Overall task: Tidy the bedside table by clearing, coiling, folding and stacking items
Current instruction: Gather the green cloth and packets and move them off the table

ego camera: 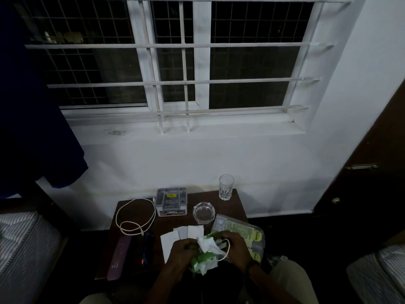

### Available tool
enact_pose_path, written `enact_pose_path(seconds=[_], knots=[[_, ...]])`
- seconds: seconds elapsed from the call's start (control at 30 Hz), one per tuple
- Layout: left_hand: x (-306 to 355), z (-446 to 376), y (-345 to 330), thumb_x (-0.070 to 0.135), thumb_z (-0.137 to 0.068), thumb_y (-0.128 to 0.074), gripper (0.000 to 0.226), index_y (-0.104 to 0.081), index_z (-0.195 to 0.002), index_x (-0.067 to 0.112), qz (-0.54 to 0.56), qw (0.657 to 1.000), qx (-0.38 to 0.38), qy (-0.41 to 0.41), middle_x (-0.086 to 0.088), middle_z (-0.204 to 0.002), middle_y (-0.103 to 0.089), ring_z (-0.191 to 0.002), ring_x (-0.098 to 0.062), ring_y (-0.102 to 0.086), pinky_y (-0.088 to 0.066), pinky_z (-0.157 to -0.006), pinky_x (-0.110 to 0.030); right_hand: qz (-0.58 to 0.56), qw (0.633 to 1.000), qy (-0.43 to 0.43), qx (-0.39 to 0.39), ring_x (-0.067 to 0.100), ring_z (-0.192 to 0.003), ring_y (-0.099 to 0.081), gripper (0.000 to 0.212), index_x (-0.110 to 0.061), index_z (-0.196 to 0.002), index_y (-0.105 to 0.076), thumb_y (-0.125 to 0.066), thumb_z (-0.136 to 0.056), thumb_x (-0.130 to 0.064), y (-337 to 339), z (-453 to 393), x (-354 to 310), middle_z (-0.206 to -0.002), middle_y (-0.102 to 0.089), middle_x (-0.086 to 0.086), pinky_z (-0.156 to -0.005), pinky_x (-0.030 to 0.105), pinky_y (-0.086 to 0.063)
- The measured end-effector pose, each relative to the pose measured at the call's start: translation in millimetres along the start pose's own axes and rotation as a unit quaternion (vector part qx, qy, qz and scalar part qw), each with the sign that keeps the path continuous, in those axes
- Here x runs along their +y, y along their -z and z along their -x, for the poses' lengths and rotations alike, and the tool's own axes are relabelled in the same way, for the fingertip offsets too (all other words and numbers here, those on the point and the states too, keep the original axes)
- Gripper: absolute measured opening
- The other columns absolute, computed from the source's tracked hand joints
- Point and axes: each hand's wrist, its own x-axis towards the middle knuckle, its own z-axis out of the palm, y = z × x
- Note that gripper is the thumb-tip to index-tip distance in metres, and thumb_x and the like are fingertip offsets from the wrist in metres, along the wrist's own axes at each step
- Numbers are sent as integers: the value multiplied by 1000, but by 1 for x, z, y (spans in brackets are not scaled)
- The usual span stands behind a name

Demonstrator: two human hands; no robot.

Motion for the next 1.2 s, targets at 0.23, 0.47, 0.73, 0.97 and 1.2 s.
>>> enact_pose_path(seconds=[0.23,0.47,0.73,0.97,1.2], knots=[[-9,-25,-24,-14,-75,-68,27,-77,-88,7,21,999,35,-1,-4,-75,-76,-73,-21,-72,-60,-69,-30,104,988,-88,71,19,-83,-71,46,-23,-76,-79,-52,-64,12,23,-46,74,-83,-76,1,-82,42,-56],[-31,-42,-35,-11,-81,-64,29,-79,-82,13,18,999,41,19,-11,-86,-77,-81,-26,-73,-61,-78,-37,401,892,-207,-14,34,-125,-42,50,-17,-129,-49,-60,-81,-27,35,-79,82,-134,-49,11,-92,41,-46],[-44,-48,-36,-7,-84,-64,28,-77,-85,18,-9,999,40,26,-4,-87,-75,-70,-5,-70,-56,-63,-16,452,854,-253,-40,35,-127,-36,66,-16,-133,-42,-67,-78,-42,30,-96,113,-137,-37,13,-99,49,-42],[-47,-51,-38,-2,-84,-66,24,-77,-86,20,-4,999,38,25,0,-88,-74,-80,-10,-69,-58,-69,-20,428,850,-307,-22,30,-124,-41,45,-24,-126,-49,-60,-82,-28,36,-98,119,-124,-55,6,-103,60,-27],[-45,-46,-30,-10,-81,-65,30,-77,-82,17,28,998,45,-16,-9,-94,-76,-89,-23,-72,-59,-73,-28,360,880,-301,-64,27,-121,-55,46,-22,-115,-58,-59,-75,-45,58,-97,99,-122,-61,5,-108,61,-22]])
